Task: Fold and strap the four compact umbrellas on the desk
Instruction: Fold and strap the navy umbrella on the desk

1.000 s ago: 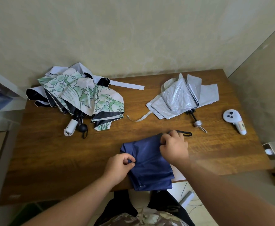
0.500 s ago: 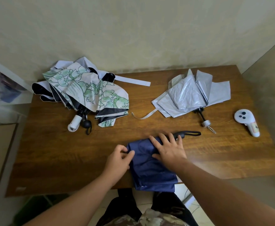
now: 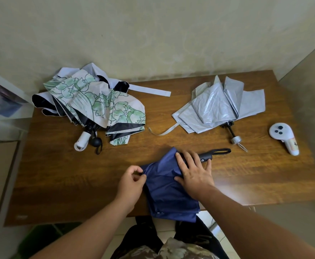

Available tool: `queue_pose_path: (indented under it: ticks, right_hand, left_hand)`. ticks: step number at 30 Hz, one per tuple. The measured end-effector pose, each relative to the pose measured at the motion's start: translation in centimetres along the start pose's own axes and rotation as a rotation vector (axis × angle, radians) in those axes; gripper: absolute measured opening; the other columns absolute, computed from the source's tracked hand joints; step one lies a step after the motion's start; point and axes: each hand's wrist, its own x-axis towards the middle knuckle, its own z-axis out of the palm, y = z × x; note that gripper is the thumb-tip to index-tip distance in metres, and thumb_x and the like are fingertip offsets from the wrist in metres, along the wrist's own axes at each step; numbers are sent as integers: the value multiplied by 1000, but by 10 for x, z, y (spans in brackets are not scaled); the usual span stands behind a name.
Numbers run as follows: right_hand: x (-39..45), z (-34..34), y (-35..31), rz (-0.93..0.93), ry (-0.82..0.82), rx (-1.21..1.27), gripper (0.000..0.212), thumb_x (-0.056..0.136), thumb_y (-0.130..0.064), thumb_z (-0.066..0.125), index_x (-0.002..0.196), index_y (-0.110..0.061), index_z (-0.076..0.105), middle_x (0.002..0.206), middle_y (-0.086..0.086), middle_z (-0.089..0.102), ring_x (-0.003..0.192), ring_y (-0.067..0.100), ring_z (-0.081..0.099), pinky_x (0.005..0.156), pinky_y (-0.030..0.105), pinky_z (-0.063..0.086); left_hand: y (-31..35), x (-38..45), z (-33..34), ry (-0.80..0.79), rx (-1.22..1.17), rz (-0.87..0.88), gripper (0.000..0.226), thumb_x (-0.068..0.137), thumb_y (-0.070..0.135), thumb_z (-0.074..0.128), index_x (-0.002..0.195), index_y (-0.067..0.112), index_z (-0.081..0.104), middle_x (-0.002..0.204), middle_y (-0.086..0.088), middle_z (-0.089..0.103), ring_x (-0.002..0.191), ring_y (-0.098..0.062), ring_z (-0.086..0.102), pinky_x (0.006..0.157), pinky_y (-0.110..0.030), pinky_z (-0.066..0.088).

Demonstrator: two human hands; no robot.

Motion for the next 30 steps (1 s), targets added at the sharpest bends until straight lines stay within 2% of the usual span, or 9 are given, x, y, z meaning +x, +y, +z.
queue_pose_path:
  ticks: [3,5,9,13,18,21,25,27,30]
  right_hand:
    - [1,-1,2,-18,-3,54,84,100,-66,40,163,-36,-6,170,-6,-3,158,24,-8,119,75,4]
    - [0,-2,4,-33,30,218,87,96,-61,53,164,-35,5,170,-9,5,159,19,-4,121,74,3]
    - [-3,-15,13,63,139,675,79,84,-49,64,155,-29,35,163,-13,29,151,15,29,126,60,13]
    - [-3,-24,17,154,397,382,39,94,-55,56,119,-28,70,125,-8,55,122,24,49,96,46,42]
    - [6,-54,3,291,92,549,42,100,-66,44,109,-40,75,115,-11,43,119,21,37,102,46,34]
    - [18,-66,-4,344,3,711,45,95,-72,45,78,-41,73,116,-10,46,118,21,34,109,51,31]
    - [26,-80,-7,294,101,1036,44,84,-42,69,47,-24,53,68,-13,52,87,20,53,85,40,40]
    - [18,-89,-8,275,196,1266,36,83,-26,76,51,-21,61,85,-9,60,89,16,57,82,32,40]
    - [-3,-88,-3,273,227,1442,22,90,-3,73,70,4,66,116,2,57,103,12,57,87,27,41]
  left_hand:
    - [12,0,-3,-9,-9,38,12,100,23,66,105,32,59,99,-13,69,77,-20,63,70,-37,54]
    - [24,0,-4,-28,-60,13,29,96,33,73,118,34,54,102,-7,69,87,-18,66,75,-38,55]
    - [33,-5,-1,-129,-60,0,58,87,21,83,126,41,46,109,0,69,100,-15,68,77,-31,56]
    - [22,-11,1,-153,-115,-15,62,87,10,82,128,39,45,105,-1,76,97,-16,74,82,-35,60]
    - [15,-15,-1,-152,-169,7,58,86,8,82,121,41,51,102,0,79,99,-17,74,89,-40,61]
    - [15,-15,-4,-168,-148,45,47,88,11,82,116,40,57,102,0,79,101,-19,74,91,-44,61]
    - [20,-14,-5,-153,-206,63,29,95,14,74,113,34,64,106,-4,76,102,-23,73,90,-43,62]
    - [25,-13,-5,-116,-255,36,19,100,21,69,113,34,67,113,-6,71,104,-24,70,89,-42,61]
    - [32,-15,-9,-159,-255,57,17,99,33,69,112,44,68,114,-4,70,104,-20,69,81,-33,56]
